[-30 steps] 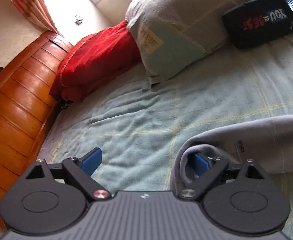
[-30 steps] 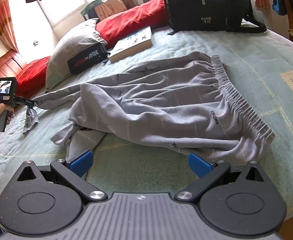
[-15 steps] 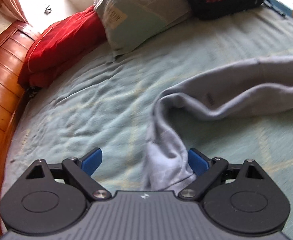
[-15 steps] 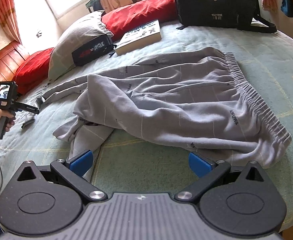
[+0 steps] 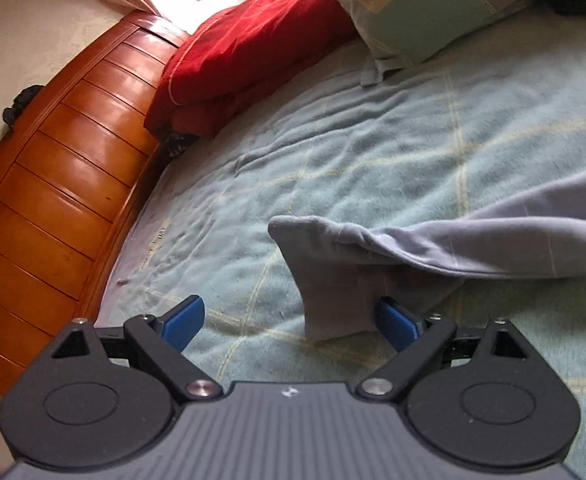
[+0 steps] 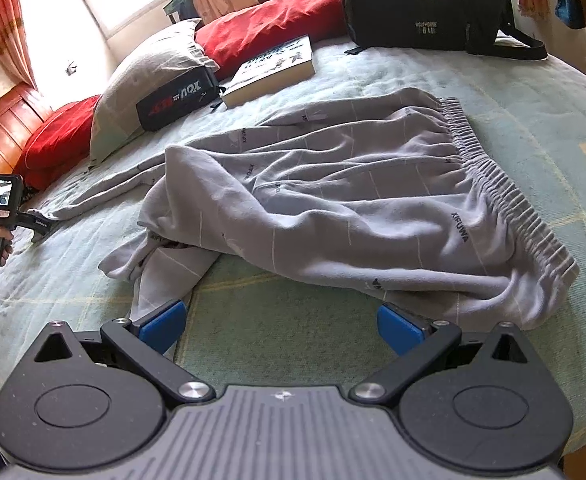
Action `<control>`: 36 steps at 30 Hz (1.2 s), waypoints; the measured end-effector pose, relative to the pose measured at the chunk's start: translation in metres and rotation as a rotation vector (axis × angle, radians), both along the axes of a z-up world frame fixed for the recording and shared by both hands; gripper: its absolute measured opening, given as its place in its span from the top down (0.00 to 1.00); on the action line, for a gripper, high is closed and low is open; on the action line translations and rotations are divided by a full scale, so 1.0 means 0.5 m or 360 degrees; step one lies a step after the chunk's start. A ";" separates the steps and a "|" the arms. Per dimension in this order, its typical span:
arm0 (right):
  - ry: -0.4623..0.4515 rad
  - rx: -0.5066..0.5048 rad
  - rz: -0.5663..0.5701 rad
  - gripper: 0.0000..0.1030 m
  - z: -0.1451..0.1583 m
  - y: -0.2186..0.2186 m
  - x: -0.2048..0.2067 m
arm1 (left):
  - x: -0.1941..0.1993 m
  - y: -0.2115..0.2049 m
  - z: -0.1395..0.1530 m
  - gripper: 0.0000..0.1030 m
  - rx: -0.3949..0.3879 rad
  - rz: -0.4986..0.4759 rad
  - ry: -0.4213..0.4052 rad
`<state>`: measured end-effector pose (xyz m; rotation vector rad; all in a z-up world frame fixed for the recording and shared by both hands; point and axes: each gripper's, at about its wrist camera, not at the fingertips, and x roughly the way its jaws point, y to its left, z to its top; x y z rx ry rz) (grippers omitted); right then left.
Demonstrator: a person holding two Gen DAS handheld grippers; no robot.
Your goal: Fold clothes
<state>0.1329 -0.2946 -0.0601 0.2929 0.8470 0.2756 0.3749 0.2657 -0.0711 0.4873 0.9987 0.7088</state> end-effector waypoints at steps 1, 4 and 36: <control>-0.0001 -0.0005 0.0008 0.00 0.001 0.002 -0.002 | -0.005 -0.001 0.004 0.10 -0.0006 -0.0007 -0.0004; -0.0009 -0.0010 0.0036 0.00 0.005 0.009 -0.007 | -0.031 -0.013 0.027 0.10 -0.0074 -0.0066 -0.0042; -0.0101 -0.0244 0.0222 0.00 -0.032 0.010 -0.088 | -0.446 -0.699 0.022 0.10 -0.1000 -0.1582 0.0071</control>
